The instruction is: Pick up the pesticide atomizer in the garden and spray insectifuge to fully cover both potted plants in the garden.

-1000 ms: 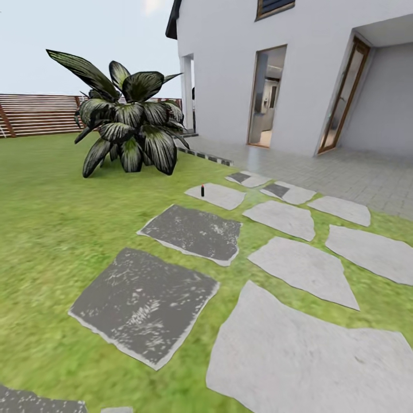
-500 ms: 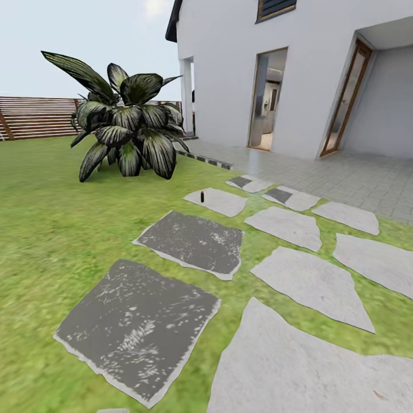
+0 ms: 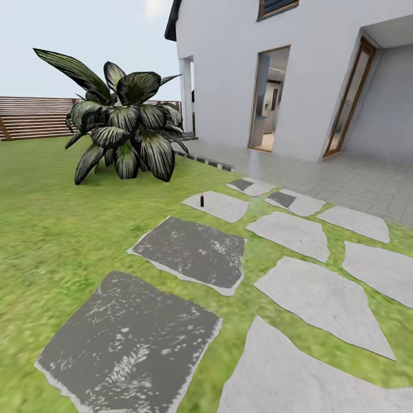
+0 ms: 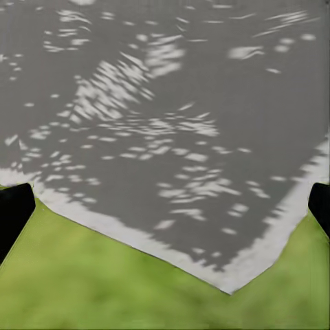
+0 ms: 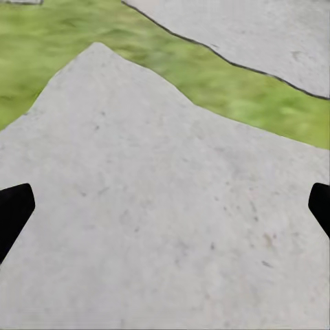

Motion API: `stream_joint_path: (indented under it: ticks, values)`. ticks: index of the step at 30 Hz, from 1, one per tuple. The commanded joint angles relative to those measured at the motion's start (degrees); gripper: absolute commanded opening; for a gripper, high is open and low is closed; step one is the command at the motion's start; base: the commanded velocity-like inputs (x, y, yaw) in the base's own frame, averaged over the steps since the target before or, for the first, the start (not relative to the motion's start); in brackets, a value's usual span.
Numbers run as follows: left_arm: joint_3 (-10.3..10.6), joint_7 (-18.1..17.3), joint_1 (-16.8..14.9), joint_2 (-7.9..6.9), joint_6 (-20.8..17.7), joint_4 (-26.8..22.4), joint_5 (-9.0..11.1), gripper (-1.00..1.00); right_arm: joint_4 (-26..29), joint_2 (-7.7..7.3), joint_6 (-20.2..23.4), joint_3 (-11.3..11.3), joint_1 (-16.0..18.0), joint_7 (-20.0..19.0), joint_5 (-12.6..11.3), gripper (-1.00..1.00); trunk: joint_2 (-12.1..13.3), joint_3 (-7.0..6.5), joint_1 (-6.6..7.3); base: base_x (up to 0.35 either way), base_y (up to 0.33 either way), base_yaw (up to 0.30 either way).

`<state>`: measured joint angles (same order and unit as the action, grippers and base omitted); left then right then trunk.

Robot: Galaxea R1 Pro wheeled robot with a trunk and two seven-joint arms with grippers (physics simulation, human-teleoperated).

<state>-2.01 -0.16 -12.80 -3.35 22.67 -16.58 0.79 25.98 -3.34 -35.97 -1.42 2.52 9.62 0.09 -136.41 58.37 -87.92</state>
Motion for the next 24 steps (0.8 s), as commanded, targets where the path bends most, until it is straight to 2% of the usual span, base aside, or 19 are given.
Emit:
stream_joint_path:
  ticks: [1,14,24]
  values:
    - [-0.1,0.0,0.0,0.01,0.2,0.1,0.1,1.00,0.0,0.00,-0.2,0.0,0.0,0.1,0.0,1.00,0.0,0.05,-0.02,0.336,0.000,0.000]
    - [-0.2,0.0,0.0,-0.21,0.4,0.2,0.0,1.00,-0.1,-0.05,-0.2,0.1,0.0,0.1,0.1,1.00,0.0,0.05,-0.02,0.336,-0.004,0.000]
    - [-0.2,0.0,0.0,-0.17,0.4,0.2,0.0,1.00,-0.1,0.00,-0.2,0.0,0.0,0.1,0.1,1.00,0.0,0.05,-0.02,0.336,-0.097,0.000]
